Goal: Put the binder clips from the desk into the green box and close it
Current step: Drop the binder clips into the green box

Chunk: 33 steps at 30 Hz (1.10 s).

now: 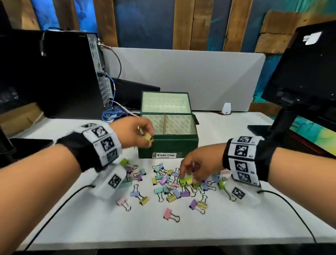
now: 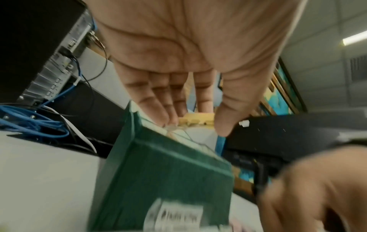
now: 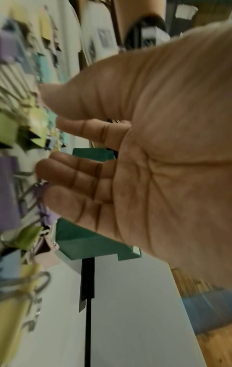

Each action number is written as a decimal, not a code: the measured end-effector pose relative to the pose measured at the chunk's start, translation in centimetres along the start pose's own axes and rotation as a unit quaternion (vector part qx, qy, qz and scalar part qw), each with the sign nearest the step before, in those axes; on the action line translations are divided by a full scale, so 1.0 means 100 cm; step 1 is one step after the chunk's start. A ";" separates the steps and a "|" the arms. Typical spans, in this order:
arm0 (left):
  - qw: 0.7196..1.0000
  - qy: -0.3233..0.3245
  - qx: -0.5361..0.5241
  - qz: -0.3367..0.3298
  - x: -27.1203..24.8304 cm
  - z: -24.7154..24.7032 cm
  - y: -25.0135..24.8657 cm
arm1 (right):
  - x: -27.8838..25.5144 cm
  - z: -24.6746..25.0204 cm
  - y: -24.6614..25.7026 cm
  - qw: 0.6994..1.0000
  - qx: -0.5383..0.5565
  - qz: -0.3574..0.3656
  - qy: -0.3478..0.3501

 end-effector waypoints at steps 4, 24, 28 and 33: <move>0.990 -0.127 -0.061 0.020 0.026 0.032 0.005 | 0.012 -0.006 0.007 0.999 -0.037 0.002 -0.023; 0.981 0.150 0.121 0.014 -0.026 -0.025 0.039 | 0.032 -0.003 0.002 0.997 0.024 -0.054 -0.041; 0.954 0.235 0.187 0.025 -0.051 -0.049 0.048 | 0.032 -0.003 0.003 0.998 0.038 -0.049 -0.032; 0.952 0.244 0.182 0.015 -0.055 -0.061 0.049 | 0.029 0.006 0.003 0.995 0.086 -0.033 -0.027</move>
Point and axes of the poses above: each hand's wrist, its own x-axis towards the middle knuckle, its own z-axis out of the back of the hand, y = z × x, the point moved 8 cm from there along x, towards the middle knuckle, and after that the axes turned 8 degrees about x, right-handed, at the moved point
